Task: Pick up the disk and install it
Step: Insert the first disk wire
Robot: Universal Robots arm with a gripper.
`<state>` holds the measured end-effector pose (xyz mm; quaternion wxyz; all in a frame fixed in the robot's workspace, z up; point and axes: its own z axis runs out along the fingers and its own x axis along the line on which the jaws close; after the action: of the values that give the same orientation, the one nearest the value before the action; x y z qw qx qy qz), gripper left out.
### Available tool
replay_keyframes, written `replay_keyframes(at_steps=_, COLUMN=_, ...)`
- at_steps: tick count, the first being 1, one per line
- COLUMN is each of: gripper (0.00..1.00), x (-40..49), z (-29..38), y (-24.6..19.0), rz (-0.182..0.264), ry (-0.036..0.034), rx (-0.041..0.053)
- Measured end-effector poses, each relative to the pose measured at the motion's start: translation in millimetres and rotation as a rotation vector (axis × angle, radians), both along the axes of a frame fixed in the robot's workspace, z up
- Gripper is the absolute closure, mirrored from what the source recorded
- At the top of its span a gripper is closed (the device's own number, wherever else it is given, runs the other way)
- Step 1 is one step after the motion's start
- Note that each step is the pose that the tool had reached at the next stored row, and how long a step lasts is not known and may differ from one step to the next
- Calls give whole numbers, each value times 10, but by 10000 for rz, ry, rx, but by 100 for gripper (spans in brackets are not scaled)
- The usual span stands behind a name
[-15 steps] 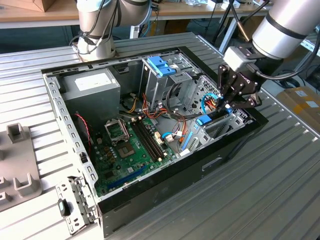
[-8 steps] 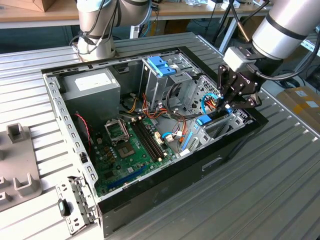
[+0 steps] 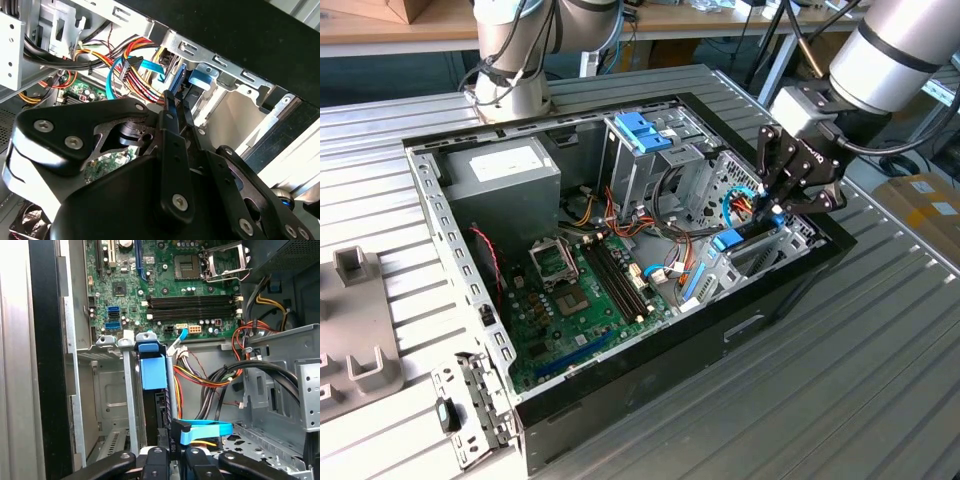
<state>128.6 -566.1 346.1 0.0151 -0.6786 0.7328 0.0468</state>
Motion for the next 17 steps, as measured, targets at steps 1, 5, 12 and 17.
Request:
replay_keyframes(at_steps=1, gripper=82, x=0, z=0, y=0, rz=11, ry=0, rx=188)
replay_keyframes(at_steps=5, gripper=82, x=5, z=-2, y=0, rz=19, ry=1, rx=324)
replay_keyframes(at_steps=12, gripper=82, x=5, z=-5, y=-82, rz=19, ry=1, rx=274)
replay_keyframes(at_steps=17, gripper=82, x=5, z=-10, y=-104, rz=19, ry=1, rx=349)
